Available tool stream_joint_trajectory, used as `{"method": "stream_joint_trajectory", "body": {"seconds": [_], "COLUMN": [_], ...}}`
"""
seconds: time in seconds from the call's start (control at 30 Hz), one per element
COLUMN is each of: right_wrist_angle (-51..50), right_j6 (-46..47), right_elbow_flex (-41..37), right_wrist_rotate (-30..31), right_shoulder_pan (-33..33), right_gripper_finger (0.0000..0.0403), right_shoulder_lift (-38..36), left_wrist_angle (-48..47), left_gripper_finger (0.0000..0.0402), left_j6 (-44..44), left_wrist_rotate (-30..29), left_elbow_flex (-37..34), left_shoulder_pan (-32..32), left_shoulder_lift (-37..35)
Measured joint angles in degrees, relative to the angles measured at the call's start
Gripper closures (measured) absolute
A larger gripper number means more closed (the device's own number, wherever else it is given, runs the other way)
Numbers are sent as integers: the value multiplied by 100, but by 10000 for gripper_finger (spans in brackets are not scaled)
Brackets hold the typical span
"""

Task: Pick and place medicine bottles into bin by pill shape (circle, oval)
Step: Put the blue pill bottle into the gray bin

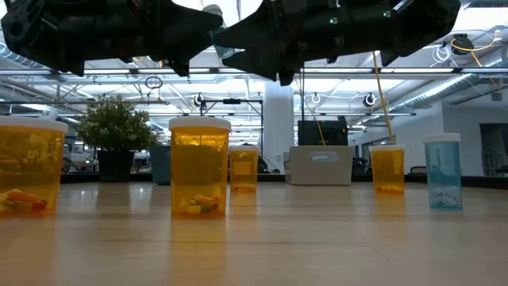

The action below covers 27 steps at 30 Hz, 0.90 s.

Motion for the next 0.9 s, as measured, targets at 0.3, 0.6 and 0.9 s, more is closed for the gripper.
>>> {"method": "stream_joint_trajectory", "body": {"seconds": [0.3, 0.6, 0.9], "right_wrist_angle": [-95, -89, 75], "right_j6": [181, 76, -24], "right_elbow_flex": [2, 2, 0], "right_wrist_rotate": [-48, -56, -50], "right_shoulder_pan": [-76, -76, -71], "right_gripper_finger": [260, 312, 298], "right_shoulder_lift": [0, -2, -2], "left_wrist_angle": [24, 26, -48], "left_gripper_finger": [289, 288, 238], "left_j6": [40, 38, 2], "left_wrist_rotate": [-25, -71, -85], "left_elbow_flex": [0, 0, 0], "left_shoulder_pan": [4, -11, -92], "left_shoulder_lift": [-4, -4, -17]}}
